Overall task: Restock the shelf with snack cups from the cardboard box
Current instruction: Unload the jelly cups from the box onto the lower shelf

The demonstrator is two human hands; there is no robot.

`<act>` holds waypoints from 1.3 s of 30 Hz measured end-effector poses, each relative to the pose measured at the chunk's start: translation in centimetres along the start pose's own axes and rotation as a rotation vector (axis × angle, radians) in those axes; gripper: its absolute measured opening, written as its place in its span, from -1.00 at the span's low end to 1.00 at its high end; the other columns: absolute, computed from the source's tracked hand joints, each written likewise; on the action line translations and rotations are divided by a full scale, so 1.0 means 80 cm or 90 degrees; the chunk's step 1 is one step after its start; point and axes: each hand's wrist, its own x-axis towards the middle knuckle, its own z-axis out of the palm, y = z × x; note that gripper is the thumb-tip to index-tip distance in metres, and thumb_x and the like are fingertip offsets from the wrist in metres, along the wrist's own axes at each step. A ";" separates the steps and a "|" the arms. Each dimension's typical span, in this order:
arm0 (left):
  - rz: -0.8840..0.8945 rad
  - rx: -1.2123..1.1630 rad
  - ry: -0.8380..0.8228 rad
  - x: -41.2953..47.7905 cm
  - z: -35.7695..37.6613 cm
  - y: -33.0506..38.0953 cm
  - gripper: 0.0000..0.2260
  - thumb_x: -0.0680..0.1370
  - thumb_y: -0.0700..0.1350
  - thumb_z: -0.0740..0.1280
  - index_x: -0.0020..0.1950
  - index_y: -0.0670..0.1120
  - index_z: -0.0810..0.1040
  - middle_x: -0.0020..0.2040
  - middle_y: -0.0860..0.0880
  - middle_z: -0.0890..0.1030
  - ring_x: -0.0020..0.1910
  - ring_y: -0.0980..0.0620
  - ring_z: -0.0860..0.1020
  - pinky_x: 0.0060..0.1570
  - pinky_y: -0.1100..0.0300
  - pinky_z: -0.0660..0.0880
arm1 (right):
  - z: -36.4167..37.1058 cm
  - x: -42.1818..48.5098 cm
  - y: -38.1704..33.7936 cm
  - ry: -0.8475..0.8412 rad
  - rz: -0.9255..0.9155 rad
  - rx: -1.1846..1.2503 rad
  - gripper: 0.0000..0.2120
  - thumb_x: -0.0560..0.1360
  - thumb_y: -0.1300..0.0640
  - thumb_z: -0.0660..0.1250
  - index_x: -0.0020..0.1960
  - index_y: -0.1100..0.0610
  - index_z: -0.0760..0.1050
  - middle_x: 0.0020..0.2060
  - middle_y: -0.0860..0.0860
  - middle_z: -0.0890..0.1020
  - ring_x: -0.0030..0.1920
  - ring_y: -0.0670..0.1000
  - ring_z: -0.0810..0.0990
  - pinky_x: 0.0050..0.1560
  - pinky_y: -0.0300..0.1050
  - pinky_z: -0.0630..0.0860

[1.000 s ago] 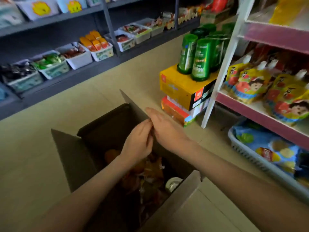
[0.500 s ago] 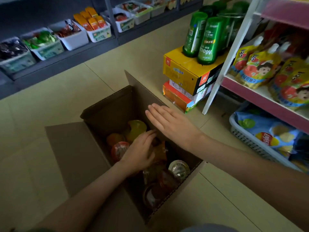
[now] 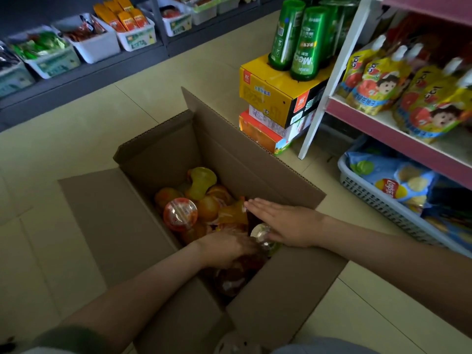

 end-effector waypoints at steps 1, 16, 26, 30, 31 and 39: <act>0.031 0.032 0.007 0.001 0.003 0.001 -0.57 0.51 -0.20 0.29 0.39 -0.09 0.42 0.34 -0.06 0.49 0.29 0.00 0.45 0.23 0.19 0.39 | 0.004 0.000 -0.001 -0.012 0.005 0.020 -0.30 0.62 0.00 0.12 0.53 0.07 -0.30 0.54 -0.02 -0.17 0.51 -0.13 -0.21 0.48 -0.25 -0.09; -0.195 0.069 0.128 -0.025 -0.014 -0.016 -0.57 0.53 -0.21 0.29 0.40 -0.15 0.36 0.27 -0.16 0.53 0.18 -0.09 0.56 0.08 0.02 0.55 | 0.015 0.037 -0.026 -0.118 0.117 0.181 -0.23 0.50 -0.09 0.33 0.54 0.04 -0.02 0.48 0.07 0.24 0.39 0.10 0.33 0.34 -0.09 0.32; -0.155 0.087 0.433 -0.052 -0.154 0.001 -0.64 0.52 -0.08 0.17 0.21 -0.22 0.56 0.08 -0.14 0.64 0.06 -0.04 0.63 0.08 0.15 0.53 | -0.059 0.045 -0.025 0.414 0.079 0.489 -0.49 0.43 0.20 0.45 0.35 0.12 0.43 0.29 0.01 0.46 0.31 -0.08 0.39 0.38 -0.24 0.25; -0.122 0.136 0.493 -0.060 -0.208 -0.014 -0.65 0.53 -0.06 0.20 0.22 -0.18 0.57 0.14 -0.12 0.63 0.13 -0.03 0.60 0.15 0.12 0.51 | -0.112 0.043 -0.033 0.540 0.052 0.557 -0.56 0.40 0.33 0.43 0.26 0.17 0.50 0.14 -0.06 0.49 0.17 -0.19 0.42 0.25 -0.41 0.31; -0.114 0.153 0.516 -0.060 -0.223 -0.020 -0.66 0.54 -0.05 0.21 0.23 -0.17 0.57 0.16 -0.10 0.62 0.15 -0.02 0.58 0.21 0.15 0.47 | -0.129 0.043 -0.034 0.576 0.050 0.551 -0.57 0.39 0.35 0.43 0.24 0.18 0.51 0.12 -0.05 0.50 0.16 -0.17 0.43 0.24 -0.39 0.33; 0.022 0.177 0.736 -0.027 -0.390 -0.019 -0.75 0.54 -0.17 0.32 0.19 -0.15 0.60 0.20 -0.06 0.59 0.25 0.02 0.51 0.33 0.12 0.37 | -0.292 -0.015 -0.016 0.837 0.010 0.359 -0.54 0.34 0.37 0.43 0.22 0.19 0.53 0.14 0.00 0.52 0.18 -0.16 0.44 0.27 -0.37 0.32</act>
